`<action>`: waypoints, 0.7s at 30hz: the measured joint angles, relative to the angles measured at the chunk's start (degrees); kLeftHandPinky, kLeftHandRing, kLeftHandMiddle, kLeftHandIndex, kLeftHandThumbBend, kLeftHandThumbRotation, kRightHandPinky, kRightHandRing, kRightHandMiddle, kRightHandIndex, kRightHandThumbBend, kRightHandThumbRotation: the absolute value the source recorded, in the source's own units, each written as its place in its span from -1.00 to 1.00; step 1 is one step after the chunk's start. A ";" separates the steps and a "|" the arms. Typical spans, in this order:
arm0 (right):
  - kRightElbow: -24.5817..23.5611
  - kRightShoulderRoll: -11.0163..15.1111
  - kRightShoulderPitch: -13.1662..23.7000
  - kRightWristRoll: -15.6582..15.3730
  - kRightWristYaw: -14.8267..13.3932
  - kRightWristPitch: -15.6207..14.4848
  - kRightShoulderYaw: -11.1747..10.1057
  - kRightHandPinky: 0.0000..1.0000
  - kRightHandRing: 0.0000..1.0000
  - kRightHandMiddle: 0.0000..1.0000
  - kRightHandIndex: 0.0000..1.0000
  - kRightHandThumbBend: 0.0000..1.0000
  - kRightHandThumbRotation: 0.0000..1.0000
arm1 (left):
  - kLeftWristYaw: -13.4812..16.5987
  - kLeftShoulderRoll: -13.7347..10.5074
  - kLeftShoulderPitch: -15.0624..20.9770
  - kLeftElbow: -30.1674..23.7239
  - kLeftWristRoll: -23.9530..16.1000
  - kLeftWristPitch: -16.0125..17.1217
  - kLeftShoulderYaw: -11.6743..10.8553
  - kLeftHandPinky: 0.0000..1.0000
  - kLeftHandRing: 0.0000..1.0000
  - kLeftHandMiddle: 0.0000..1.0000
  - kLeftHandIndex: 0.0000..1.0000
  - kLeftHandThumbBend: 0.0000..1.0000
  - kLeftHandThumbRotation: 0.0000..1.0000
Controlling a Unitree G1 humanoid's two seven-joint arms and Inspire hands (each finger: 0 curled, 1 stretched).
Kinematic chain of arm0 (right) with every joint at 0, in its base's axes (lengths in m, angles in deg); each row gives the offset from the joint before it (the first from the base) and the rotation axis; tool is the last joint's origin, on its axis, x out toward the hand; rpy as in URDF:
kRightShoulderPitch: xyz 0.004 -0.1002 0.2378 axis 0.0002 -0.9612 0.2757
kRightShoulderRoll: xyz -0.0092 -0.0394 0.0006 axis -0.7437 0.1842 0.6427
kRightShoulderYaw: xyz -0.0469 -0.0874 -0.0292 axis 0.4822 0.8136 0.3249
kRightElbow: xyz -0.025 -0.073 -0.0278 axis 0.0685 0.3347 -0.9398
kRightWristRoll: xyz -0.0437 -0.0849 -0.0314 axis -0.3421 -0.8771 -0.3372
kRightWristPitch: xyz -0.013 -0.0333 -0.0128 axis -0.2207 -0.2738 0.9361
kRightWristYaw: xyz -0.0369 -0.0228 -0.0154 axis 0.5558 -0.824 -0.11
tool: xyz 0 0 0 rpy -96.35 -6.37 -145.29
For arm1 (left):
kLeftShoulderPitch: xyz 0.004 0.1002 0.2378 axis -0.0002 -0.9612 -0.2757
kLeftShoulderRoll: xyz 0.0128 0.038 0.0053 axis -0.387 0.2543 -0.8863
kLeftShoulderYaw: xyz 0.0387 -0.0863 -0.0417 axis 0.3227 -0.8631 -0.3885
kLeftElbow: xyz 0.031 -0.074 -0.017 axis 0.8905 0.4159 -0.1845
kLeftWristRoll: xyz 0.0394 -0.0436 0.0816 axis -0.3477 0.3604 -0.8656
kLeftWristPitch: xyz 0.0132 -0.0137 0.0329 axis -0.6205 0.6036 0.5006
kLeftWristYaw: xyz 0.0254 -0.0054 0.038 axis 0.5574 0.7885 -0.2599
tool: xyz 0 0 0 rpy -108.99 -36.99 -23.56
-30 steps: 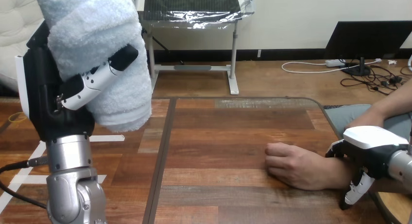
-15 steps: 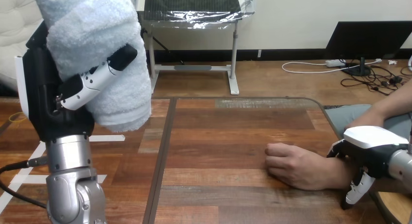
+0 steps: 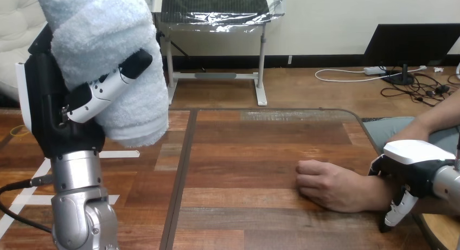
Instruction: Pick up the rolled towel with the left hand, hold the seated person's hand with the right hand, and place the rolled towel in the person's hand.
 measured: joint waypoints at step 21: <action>2.11 -0.61 0.71 0.09 -2.70 1.14 0.27 -0.71 -0.54 -0.31 0.06 0.82 -0.82 | 0.11 0.01 0.00 -0.91 0.06 -0.65 -0.01 -0.57 -0.45 -0.33 -0.23 0.10 -1.00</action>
